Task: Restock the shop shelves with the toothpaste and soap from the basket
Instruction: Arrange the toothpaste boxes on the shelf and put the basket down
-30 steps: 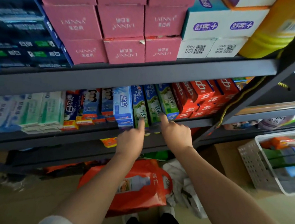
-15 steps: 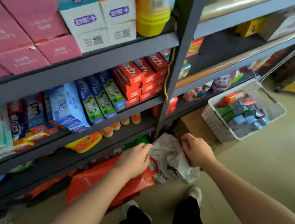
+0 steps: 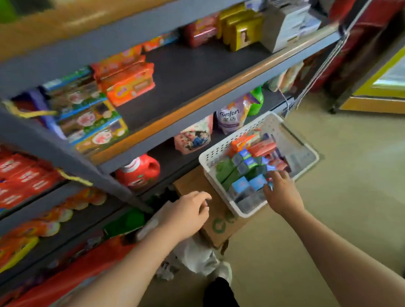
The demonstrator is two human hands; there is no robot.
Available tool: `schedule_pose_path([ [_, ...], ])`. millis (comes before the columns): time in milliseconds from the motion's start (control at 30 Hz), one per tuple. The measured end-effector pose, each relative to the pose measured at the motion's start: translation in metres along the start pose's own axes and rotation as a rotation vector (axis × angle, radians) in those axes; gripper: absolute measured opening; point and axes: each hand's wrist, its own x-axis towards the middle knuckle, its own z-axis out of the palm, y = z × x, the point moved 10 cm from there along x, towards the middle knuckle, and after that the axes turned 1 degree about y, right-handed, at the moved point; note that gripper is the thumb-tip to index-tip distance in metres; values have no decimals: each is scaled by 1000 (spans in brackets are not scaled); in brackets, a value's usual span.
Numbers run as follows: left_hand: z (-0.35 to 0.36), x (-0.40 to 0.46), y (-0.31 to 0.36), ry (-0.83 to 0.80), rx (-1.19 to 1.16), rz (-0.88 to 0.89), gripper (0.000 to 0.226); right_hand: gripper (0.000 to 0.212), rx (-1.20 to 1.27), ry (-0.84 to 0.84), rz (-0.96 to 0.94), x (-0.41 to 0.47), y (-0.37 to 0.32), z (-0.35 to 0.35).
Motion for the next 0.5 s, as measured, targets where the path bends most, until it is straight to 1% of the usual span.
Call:
schedule_pose_path([
  [33,5,22,10,19,-10,-7,30,36,5,-3,0,24,14,-1],
  [133,15,70,32,30,-42,-44,29,40,-31,-111,58,73,49,14],
  [200,24,93,38,11,-32,-67,29,39,-11,-174,94,91,65,28],
  [267,29,114,42,15,-32,-90,29,46,50,-258,140,103,76,44],
  [333,31,134,46,21,-33,-107,29,54,37,-338,153,110,80,57],
  [400,34,152,51,13,-38,-117,30,52,-6,-338,151,114,78,59],
  [500,38,179,61,14,-18,-104,34,40,-64,-269,102,118,64,40],
])
